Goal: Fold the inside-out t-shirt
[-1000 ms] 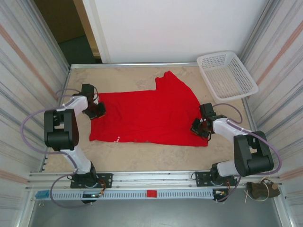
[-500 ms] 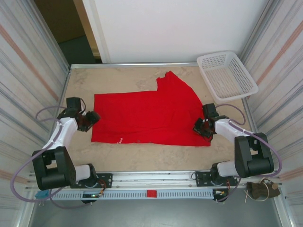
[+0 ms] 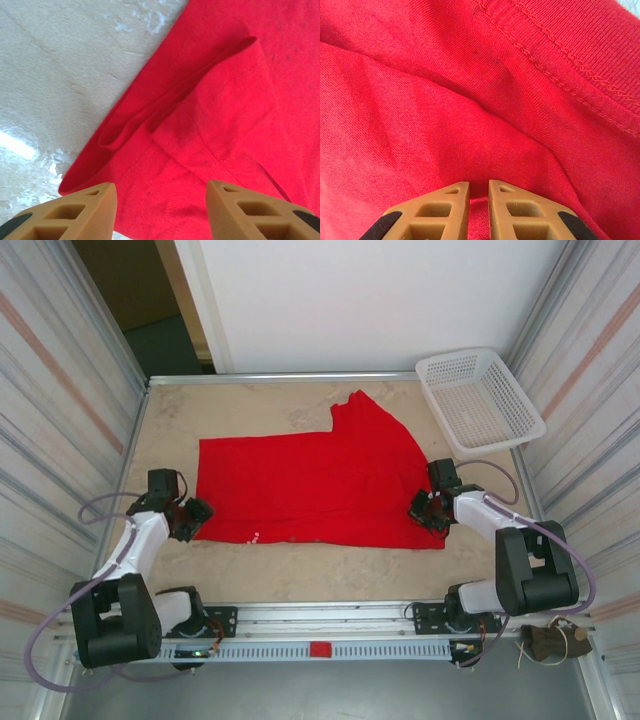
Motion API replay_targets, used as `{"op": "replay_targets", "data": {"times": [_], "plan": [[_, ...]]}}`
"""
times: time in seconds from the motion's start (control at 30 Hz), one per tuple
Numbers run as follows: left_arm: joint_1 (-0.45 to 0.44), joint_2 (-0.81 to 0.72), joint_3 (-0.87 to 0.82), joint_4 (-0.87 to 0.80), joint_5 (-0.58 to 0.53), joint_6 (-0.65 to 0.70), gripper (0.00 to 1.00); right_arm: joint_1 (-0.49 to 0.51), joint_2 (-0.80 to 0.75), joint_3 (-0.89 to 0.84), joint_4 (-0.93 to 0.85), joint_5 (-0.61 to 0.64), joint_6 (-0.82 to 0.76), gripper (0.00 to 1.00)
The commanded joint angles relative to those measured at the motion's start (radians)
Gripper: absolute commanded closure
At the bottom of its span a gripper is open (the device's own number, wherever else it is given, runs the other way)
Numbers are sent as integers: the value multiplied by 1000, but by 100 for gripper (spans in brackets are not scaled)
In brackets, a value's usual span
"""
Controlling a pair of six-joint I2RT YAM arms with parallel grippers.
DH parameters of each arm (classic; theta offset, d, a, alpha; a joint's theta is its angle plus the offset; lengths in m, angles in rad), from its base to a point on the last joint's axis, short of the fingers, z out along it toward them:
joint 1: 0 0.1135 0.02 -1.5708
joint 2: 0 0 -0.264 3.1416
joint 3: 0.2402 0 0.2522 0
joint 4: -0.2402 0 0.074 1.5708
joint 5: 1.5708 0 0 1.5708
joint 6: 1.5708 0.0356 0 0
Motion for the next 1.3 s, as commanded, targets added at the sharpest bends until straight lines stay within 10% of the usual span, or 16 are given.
{"op": "replay_targets", "data": {"times": [0.0, 0.2, 0.33, 0.93, 1.27], "plan": [[-9, 26, -11, 17, -63, -2, 50, -10, 13, -5, -37, 31, 18, 84], [-9, 94, -10, 50, -71, 23, 55, -10, 10, -4, -41, 34, 22, 84], [-9, 96, -13, 57, -50, 32, 100, -10, 7, -5, -47, 46, 27, 84], [-9, -448, -184, -133, -50, -230, 100, -20, -9, -1, -71, 77, 48, 84], [-107, -105, -7, 60, 50, -21, 77, -22, -102, -63, -103, 94, 71, 84]]}}
